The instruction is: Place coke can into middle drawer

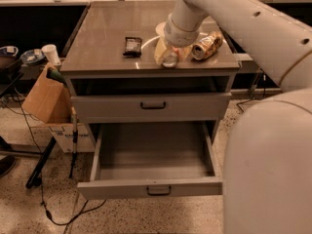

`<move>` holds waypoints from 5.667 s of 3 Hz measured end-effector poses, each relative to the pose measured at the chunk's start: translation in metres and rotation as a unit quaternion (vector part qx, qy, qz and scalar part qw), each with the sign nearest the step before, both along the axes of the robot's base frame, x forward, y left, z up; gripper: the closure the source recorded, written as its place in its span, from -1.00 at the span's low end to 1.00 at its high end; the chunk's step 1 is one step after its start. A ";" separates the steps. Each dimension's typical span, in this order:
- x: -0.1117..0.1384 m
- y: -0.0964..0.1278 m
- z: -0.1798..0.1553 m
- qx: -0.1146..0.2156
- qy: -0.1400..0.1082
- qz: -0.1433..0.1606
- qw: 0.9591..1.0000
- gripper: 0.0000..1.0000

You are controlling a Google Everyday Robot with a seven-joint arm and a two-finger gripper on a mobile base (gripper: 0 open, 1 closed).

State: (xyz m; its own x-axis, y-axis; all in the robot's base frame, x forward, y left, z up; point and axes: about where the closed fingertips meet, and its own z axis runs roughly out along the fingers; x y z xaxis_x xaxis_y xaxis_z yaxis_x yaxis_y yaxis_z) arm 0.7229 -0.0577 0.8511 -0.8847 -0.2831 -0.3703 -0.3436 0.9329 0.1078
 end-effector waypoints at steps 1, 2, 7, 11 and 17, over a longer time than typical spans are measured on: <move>-0.031 -0.025 0.021 -0.004 -0.027 0.020 0.999 0.88; -0.076 -0.054 0.039 -0.024 -0.072 0.066 0.995 1.00; -0.151 -0.043 -0.149 -0.269 -0.050 0.503 0.820 1.00; -0.172 -0.035 -0.397 -0.337 0.009 0.614 0.714 1.00; -0.181 -0.068 -0.415 -0.333 0.011 0.575 0.747 -1.00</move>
Offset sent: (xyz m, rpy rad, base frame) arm -0.1525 -0.0982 0.0416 -0.1630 -0.2749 0.3790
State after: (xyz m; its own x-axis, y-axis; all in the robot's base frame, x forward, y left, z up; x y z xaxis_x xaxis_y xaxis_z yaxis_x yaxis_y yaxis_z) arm 0.5419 -0.1255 0.4365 0.0825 -0.9759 0.2020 -0.9644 -0.1293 -0.2307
